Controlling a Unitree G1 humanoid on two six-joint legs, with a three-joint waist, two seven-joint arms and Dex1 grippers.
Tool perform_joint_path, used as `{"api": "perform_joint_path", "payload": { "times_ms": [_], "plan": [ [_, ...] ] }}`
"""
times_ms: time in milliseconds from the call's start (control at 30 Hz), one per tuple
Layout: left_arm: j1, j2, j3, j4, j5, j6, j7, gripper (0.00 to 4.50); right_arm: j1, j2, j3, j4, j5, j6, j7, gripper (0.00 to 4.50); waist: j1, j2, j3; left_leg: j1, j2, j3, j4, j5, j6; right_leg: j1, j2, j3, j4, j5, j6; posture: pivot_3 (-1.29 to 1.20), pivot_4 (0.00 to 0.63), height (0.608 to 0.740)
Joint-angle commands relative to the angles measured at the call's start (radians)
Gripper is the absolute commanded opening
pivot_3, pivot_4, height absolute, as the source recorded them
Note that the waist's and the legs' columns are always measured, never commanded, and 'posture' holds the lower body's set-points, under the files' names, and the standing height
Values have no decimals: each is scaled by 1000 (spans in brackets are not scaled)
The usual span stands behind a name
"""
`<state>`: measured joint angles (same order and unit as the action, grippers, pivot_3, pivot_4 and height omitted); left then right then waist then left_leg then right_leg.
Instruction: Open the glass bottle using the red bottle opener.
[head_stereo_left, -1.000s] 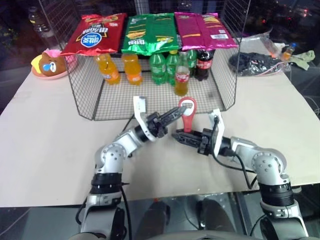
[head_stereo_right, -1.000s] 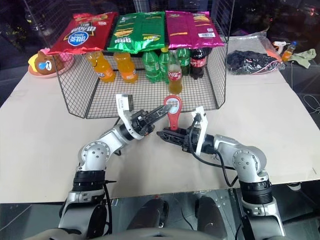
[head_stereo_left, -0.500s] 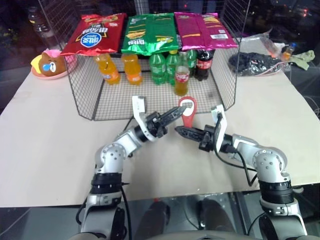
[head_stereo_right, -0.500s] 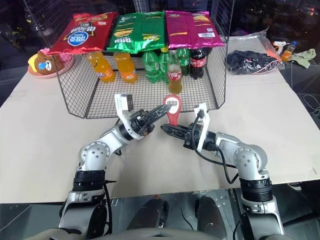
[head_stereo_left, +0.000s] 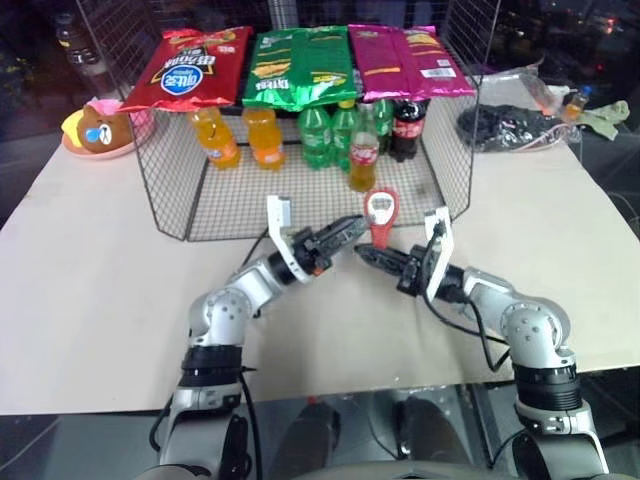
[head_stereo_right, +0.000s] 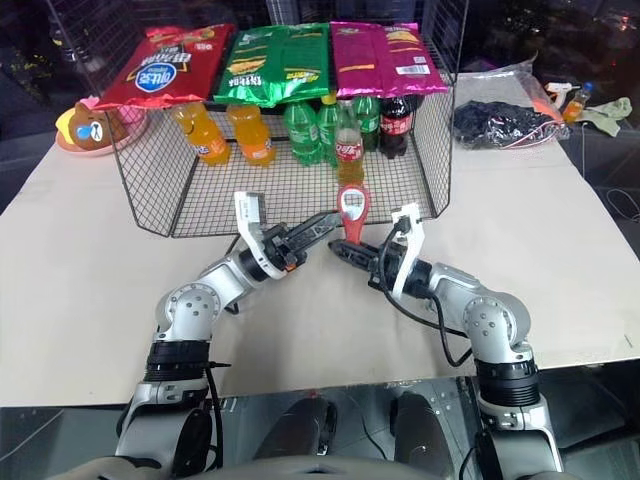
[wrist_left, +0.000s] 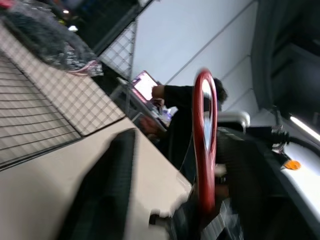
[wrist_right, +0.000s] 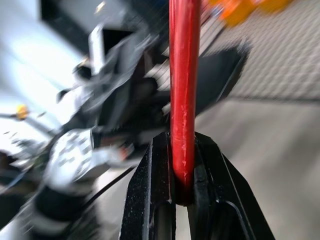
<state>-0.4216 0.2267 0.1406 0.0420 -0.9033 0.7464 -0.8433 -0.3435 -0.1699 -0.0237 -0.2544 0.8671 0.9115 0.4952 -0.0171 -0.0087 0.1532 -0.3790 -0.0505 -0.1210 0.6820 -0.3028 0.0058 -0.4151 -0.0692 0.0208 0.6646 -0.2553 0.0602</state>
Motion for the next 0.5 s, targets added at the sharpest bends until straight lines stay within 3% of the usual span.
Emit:
{"api": "perform_joint_path", "payload": {
  "times_ms": [33,300,500],
  "plan": [
    [-8,7,15,9,51,-77,8,4400,16,31,-43,-8,-66,-114,-71,0,0,0,0,0,0,0,0,0,0,0,0,0,0,0,0,0,150,740],
    [-180,-34,-56,261,487,-661,138,4400,45,13,-13,-14,-335,-334,-196,0,7,0,0,0,-2,0,0,0,0,0,0,0,0,0,0,0,150,740],
    [-372,-73,-75,627,672,-986,252,4400,57,46,4,-25,-363,-358,-210,0,3,0,0,-1,-4,0,-1,0,0,-1,-1,-1,-1,0,0,0,150,740]
  ]
}}
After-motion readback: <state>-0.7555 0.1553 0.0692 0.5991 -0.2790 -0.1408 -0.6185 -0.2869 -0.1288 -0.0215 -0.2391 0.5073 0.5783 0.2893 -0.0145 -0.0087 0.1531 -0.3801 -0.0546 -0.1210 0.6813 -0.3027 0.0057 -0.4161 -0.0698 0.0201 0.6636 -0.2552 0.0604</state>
